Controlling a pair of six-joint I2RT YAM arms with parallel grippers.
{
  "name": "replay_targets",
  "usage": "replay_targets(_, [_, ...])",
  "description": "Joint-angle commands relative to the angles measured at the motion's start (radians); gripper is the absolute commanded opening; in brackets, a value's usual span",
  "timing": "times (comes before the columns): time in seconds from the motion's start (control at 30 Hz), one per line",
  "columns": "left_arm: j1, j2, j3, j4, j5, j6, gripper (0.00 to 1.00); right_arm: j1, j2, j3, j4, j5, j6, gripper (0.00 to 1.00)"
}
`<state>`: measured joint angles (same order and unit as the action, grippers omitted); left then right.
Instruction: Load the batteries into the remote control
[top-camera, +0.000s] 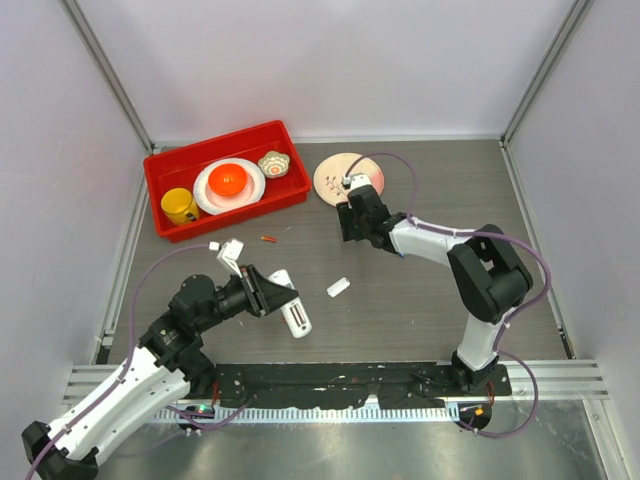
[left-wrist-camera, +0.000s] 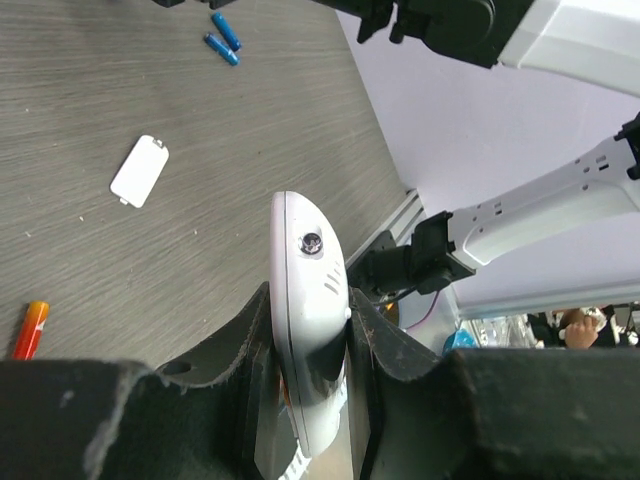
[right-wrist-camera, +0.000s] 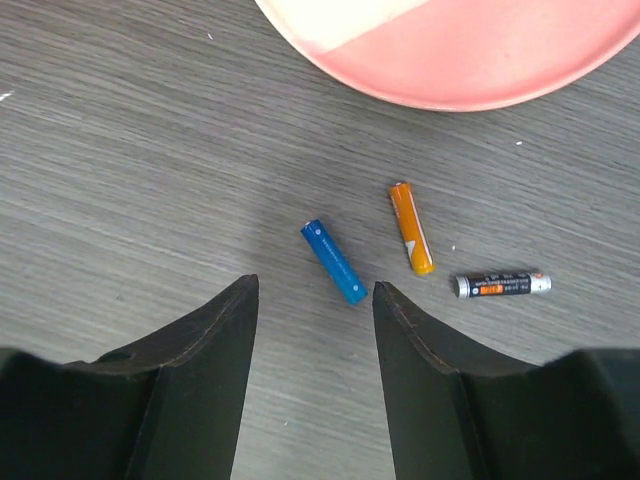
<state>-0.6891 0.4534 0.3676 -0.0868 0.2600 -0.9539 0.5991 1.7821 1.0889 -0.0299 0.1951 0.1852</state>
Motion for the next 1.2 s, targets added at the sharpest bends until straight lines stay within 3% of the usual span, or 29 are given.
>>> replay_targets(0.0, [0.008, 0.036, 0.097, -0.093, 0.067, 0.061, 0.0, 0.001, 0.034, 0.069, 0.036, 0.004, -0.065, 0.54])
replay_targets(0.73, [0.025, 0.06, 0.09, -0.076, 0.047, 0.078, 0.0, -0.001, 0.158, 0.097, -0.011, 0.027, -0.064, 0.47])
replay_targets(1.0, [0.028, 0.062, 0.079, -0.051, 0.053, 0.073, 0.0, -0.002, 0.137, 0.059, -0.013, 0.038, -0.027, 0.35])
replay_targets(1.17, [0.028, 0.068, 0.057, 0.007, 0.073, 0.067, 0.0, -0.001, 0.108, 0.042, -0.037, 0.044, -0.003, 0.2])
